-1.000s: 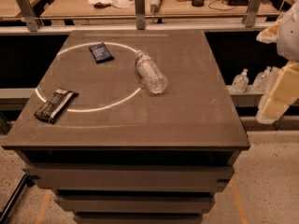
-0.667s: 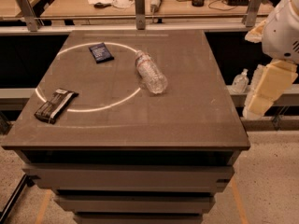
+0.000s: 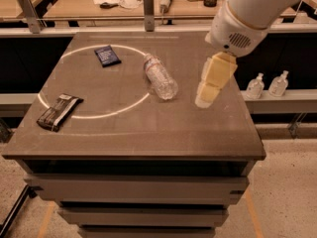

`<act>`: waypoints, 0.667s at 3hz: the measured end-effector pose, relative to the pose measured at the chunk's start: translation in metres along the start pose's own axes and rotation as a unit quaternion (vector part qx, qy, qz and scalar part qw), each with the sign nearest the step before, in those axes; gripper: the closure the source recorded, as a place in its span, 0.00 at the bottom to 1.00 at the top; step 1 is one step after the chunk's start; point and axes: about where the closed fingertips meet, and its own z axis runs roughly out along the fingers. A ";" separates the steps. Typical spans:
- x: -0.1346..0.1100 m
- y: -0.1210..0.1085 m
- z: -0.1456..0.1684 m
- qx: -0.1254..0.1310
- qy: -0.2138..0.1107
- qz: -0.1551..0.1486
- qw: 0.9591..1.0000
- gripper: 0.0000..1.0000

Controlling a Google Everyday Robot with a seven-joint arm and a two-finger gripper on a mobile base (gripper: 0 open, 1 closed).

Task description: Place water bottle upright

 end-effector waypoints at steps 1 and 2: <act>-0.064 -0.020 0.046 -0.036 -0.019 -0.004 0.999 0.00; -0.109 -0.045 0.086 -0.039 -0.004 0.010 0.999 0.00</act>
Offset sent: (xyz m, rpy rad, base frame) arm 0.1192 0.1529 -0.0424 0.0046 0.0938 -0.0181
